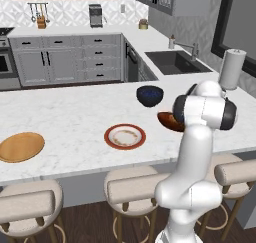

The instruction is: Pick the chicken drumstick and squash from their plates and place them in the bowl. Then put the bowl in the fridge.

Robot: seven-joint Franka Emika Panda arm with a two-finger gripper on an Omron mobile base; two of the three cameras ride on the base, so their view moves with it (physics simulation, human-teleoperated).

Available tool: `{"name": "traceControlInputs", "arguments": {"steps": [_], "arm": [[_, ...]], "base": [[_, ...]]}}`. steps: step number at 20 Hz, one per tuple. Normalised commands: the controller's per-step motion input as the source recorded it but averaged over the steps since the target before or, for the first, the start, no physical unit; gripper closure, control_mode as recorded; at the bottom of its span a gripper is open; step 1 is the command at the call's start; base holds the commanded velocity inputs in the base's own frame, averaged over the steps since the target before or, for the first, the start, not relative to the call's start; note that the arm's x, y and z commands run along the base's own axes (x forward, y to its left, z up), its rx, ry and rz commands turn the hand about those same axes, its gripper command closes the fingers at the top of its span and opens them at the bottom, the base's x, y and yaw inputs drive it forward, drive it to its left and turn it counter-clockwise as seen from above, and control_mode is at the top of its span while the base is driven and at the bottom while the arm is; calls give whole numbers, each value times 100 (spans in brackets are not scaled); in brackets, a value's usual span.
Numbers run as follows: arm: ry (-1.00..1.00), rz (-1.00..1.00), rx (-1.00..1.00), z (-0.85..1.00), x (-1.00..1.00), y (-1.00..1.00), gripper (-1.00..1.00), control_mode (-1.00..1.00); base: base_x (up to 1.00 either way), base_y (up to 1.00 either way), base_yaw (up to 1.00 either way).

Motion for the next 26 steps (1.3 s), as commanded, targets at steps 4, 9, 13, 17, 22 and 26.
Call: {"name": "traceControlInputs", "arguments": {"steps": [4,9,13,17,22,26], "arm": [[-36,0,-7,0,-64,27,100,-100],[-44,3,-22,9,-53,51,100,-100],[-7,2,-16,90,-23,12,100,-100],[0,1,-11,67,-70,61,100,-100],[-1,0,-3,89,-33,76,100,-100],[0,0,5,86,-34,66,100,-100]], "base": [[0,0,0],[0,0,0],[0,0,0],[0,0,0],[0,0,0],[0,0,0]]}}
